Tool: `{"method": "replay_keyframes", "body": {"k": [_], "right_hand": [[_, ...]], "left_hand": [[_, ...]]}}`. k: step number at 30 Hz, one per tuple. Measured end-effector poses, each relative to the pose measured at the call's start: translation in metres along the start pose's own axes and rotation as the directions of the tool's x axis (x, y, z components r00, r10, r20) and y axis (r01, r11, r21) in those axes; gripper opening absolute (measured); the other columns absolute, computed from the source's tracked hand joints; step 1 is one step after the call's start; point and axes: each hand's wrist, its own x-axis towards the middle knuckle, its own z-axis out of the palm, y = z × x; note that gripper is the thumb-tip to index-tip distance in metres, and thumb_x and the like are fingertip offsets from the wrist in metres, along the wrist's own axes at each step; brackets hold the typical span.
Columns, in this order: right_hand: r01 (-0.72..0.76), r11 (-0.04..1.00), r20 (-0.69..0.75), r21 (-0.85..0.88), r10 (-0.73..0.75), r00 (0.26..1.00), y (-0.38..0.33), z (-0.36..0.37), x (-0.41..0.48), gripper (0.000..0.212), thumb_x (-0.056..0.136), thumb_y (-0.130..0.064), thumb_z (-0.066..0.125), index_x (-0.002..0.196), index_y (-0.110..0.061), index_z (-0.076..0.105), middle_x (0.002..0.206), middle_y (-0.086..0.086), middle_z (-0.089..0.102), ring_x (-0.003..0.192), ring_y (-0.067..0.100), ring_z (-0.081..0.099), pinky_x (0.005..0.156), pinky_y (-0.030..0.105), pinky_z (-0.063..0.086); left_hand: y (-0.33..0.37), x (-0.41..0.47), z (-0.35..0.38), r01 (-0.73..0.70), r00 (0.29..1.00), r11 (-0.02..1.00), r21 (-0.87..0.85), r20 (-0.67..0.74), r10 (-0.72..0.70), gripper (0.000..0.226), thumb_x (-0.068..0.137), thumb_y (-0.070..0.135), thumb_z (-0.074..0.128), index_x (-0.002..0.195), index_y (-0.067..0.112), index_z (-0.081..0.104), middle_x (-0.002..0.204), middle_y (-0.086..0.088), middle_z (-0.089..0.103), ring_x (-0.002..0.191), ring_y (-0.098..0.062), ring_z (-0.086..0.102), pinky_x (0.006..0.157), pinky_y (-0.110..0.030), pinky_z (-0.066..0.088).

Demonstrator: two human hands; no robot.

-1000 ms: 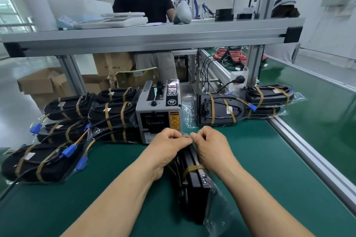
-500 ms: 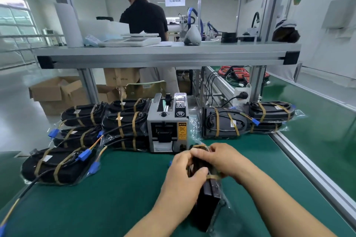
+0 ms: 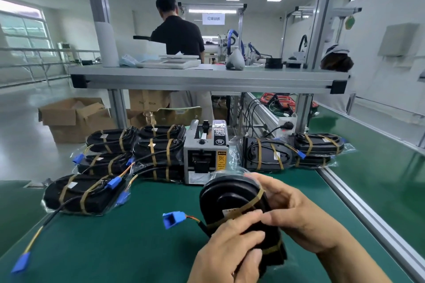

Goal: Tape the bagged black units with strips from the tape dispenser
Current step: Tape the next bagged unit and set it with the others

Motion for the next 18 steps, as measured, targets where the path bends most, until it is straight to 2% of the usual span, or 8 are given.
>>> {"method": "replay_keyframes", "body": {"k": [6, 9, 11, 13, 15, 16, 17, 18], "right_hand": [[0.010, 1.000, 0.101, -0.013, -0.009, 0.995, -0.018, 0.020, 0.006, 0.071, 0.081, 0.005, 0.073, 0.145, -0.014, 0.048, 0.144, 0.021, 0.053, 0.128, 0.031, 0.055, 0.103, 0.037, 0.045], [-0.009, 0.999, 0.151, -0.038, 0.014, 0.988, -0.025, 0.031, 0.011, 0.070, 0.082, 0.006, 0.072, 0.144, -0.013, 0.048, 0.144, 0.022, 0.052, 0.130, 0.033, 0.053, 0.105, 0.039, 0.045], [-0.049, 0.995, 0.193, -0.083, 0.064, 0.979, -0.031, 0.039, 0.016, 0.068, 0.083, 0.010, 0.068, 0.144, -0.015, 0.049, 0.146, 0.022, 0.051, 0.132, 0.036, 0.052, 0.107, 0.042, 0.044], [-0.107, 0.975, 0.256, -0.192, 0.155, 0.954, -0.040, 0.048, 0.023, 0.067, 0.086, 0.015, 0.060, 0.144, -0.017, 0.049, 0.147, 0.017, 0.051, 0.134, 0.035, 0.051, 0.109, 0.042, 0.043], [-0.140, 0.930, 0.297, -0.339, 0.247, 0.922, -0.049, 0.058, 0.034, 0.066, 0.089, 0.017, 0.057, 0.146, -0.016, 0.047, 0.147, 0.009, 0.053, 0.134, 0.030, 0.052, 0.107, 0.039, 0.045], [-0.146, 0.907, 0.311, -0.396, 0.282, 0.908, -0.054, 0.065, 0.040, 0.066, 0.090, 0.016, 0.057, 0.146, -0.016, 0.045, 0.147, 0.005, 0.054, 0.133, 0.029, 0.053, 0.105, 0.038, 0.047], [-0.147, 0.887, 0.323, -0.438, 0.308, 0.895, -0.057, 0.071, 0.046, 0.066, 0.090, 0.016, 0.056, 0.146, -0.017, 0.044, 0.146, 0.003, 0.054, 0.133, 0.027, 0.054, 0.104, 0.036, 0.047], [-0.142, 0.870, 0.335, -0.473, 0.327, 0.884, -0.059, 0.078, 0.053, 0.065, 0.091, 0.016, 0.056, 0.146, -0.018, 0.045, 0.146, 0.002, 0.055, 0.133, 0.025, 0.054, 0.104, 0.034, 0.047]], "left_hand": [[0.014, -0.002, -0.026, -0.015, 1.000, 0.999, 0.037, -0.007, 0.016, 0.017, 0.085, 0.029, 0.062, 0.095, 0.030, 0.076, 0.124, 0.023, 0.063, 0.110, 0.005, 0.061, 0.084, -0.018, 0.054], [0.011, 0.001, -0.045, -0.018, 0.990, 0.997, 0.081, -0.141, 0.029, 0.025, 0.081, 0.032, 0.065, 0.104, 0.029, 0.074, 0.120, 0.019, 0.064, 0.106, 0.004, 0.062, 0.084, -0.015, 0.052], [0.003, 0.007, -0.063, 0.015, 0.977, 0.988, 0.157, -0.210, 0.019, 0.042, 0.076, 0.038, 0.066, 0.117, 0.028, 0.066, 0.121, 0.014, 0.057, 0.108, 0.000, 0.057, 0.089, -0.017, 0.048], [-0.007, 0.011, -0.082, 0.080, 0.992, 0.950, 0.303, -0.122, -0.045, 0.067, 0.071, 0.052, 0.062, 0.132, 0.028, 0.051, 0.128, 0.015, 0.048, 0.116, -0.004, 0.046, 0.094, -0.020, 0.040], [-0.017, 0.011, -0.098, 0.205, 0.971, 0.912, 0.355, 0.048, -0.236, 0.082, 0.068, 0.067, 0.058, 0.143, 0.047, 0.032, 0.136, 0.030, 0.038, 0.124, 0.010, 0.034, 0.097, -0.011, 0.030], [-0.021, 0.009, -0.105, 0.320, 0.914, 0.898, 0.300, 0.152, -0.376, 0.083, 0.068, 0.074, 0.058, 0.141, 0.060, 0.021, 0.137, 0.038, 0.035, 0.126, 0.019, 0.029, 0.100, -0.009, 0.025], [-0.026, 0.005, -0.110, 0.432, 0.854, 0.885, 0.171, 0.237, -0.463, 0.079, 0.068, 0.076, 0.061, 0.136, 0.068, 0.021, 0.136, 0.042, 0.038, 0.126, 0.022, 0.030, 0.102, -0.010, 0.027], [-0.032, 0.000, -0.114, 0.525, 0.812, 0.851, 0.008, 0.293, -0.504, 0.073, 0.069, 0.072, 0.065, 0.132, 0.069, 0.028, 0.133, 0.040, 0.046, 0.124, 0.020, 0.039, 0.103, -0.014, 0.032]]}}
